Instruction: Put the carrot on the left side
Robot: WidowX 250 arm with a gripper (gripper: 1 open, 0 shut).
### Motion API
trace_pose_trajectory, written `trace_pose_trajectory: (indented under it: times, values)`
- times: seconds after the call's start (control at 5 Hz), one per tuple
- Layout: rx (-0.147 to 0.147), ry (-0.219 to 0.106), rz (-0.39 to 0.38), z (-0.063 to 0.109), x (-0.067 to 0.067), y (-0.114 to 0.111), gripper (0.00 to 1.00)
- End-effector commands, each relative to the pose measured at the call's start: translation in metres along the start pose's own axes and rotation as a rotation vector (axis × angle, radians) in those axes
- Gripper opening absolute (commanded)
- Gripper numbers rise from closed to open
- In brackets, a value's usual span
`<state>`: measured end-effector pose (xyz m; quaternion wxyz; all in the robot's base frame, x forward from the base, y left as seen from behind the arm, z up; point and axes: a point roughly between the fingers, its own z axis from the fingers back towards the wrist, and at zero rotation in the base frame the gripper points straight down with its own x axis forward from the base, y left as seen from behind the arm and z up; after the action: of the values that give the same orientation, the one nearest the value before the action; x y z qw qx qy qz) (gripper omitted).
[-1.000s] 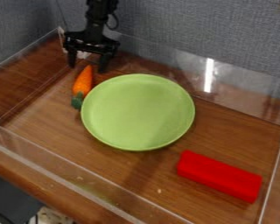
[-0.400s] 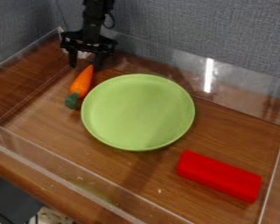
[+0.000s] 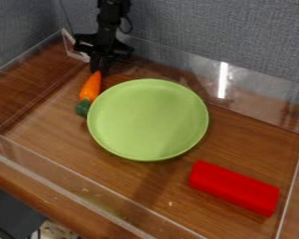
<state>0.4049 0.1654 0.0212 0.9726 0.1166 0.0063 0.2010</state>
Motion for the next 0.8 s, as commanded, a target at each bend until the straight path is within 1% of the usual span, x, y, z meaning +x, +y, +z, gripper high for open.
trace_pose_trajectory:
  times: [0.0, 0.2, 0.4, 0.6]
  values:
    - [-0.018, -0.009, -0.082, 0.003, 0.008, -0.006, 0.0]
    - [-0.029, -0.019, -0.143, 0.005, 0.012, 0.001, 0.0]
    - [-0.041, -0.037, -0.205, 0.011, 0.014, 0.007, 0.0]
    - [-0.047, -0.061, -0.267, 0.01, 0.015, 0.009, 0.0]
